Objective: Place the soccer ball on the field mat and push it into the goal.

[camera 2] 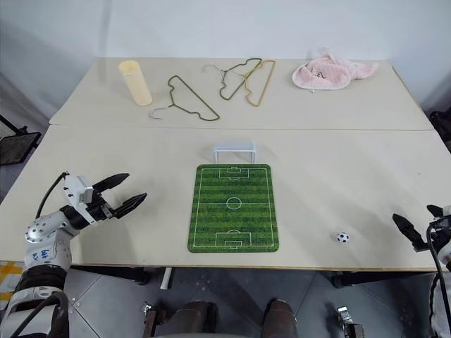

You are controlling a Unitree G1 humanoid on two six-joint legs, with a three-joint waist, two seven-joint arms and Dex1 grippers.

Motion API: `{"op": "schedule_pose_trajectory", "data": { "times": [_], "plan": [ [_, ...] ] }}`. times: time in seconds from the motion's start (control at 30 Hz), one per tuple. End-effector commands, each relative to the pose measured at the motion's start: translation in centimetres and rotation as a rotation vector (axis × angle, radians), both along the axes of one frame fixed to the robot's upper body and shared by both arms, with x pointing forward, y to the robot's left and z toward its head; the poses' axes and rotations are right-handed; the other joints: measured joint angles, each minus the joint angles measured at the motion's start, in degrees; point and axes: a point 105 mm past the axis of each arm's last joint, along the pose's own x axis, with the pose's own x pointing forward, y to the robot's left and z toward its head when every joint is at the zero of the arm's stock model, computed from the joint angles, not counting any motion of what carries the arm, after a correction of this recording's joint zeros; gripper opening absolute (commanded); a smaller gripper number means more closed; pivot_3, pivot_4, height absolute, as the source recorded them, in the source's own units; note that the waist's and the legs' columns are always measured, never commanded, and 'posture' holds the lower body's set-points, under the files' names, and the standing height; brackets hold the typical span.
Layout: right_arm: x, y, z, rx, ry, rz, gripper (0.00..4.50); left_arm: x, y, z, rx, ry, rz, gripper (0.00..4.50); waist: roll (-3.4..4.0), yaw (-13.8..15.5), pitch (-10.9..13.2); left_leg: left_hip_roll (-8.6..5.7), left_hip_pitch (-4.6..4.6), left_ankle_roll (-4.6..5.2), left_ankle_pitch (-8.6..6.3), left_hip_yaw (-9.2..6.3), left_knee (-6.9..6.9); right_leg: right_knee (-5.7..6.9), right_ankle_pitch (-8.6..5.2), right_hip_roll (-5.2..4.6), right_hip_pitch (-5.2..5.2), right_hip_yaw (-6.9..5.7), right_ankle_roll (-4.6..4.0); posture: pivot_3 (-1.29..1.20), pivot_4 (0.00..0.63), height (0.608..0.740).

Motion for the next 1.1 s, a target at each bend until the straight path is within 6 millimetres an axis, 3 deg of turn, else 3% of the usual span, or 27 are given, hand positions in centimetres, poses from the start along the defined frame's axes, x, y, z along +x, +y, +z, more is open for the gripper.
{"op": "schedule_pose_trajectory", "data": {
  "times": [0.03,0.27,0.47,0.63,0.83,1.1],
  "plan": [
    [-0.1,-0.2,1.6,0.004,-0.053,-0.004,4.46,0.1,0.2,1.3,0.007,-0.044,-0.004,4.50,0.00,0.0,0.0,0.00,0.00,0.00,0.00,0.00,0.00,0.00,0.00,0.00,0.00,0.00,0.00,0.00,0.150,0.740],
    [-0.2,1.0,4.1,-0.028,-0.102,0.036,4.46,1.0,-0.5,2.0,0.008,-0.028,0.005,4.50,0.00,0.1,0.0,0.01,0.00,0.00,-0.01,0.00,0.01,0.00,0.00,0.01,0.01,0.00,0.00,0.00,0.150,0.740],
    [-0.7,5.4,6.4,-0.051,-0.022,0.217,4.46,0.9,-2.5,2.5,0.020,-0.009,-0.107,4.50,0.01,0.2,0.0,0.04,-0.01,-0.02,-0.03,-0.01,0.02,-0.01,0.00,0.05,0.00,0.01,0.00,0.00,0.150,0.740],
    [-2.7,9.4,5.3,-0.094,0.161,0.412,4.46,-0.1,-4.4,3.3,0.009,-0.011,-0.257,4.50,-0.10,0.5,0.1,0.12,-0.02,-0.04,-0.06,-0.02,0.04,-0.04,0.01,0.14,0.01,0.00,-0.01,0.00,0.150,0.740],
    [-4.3,10.8,2.5,-0.141,0.338,0.544,4.46,-1.4,-6.2,3.0,0.044,-0.007,-0.386,4.50,-0.11,1.1,0.1,0.13,-0.01,0.00,-0.14,0.01,0.13,-0.06,0.01,0.15,0.05,0.03,-0.02,0.00,0.150,0.740],
    [-2.3,12.1,1.0,-0.154,0.330,0.658,4.46,-1.7,-6.6,3.0,0.046,-0.006,-0.397,4.50,-0.15,1.2,0.1,0.27,-0.01,-0.05,-0.18,0.02,0.28,-0.08,0.05,0.31,0.09,0.06,-0.08,0.00,0.150,0.740]
  ]
}}
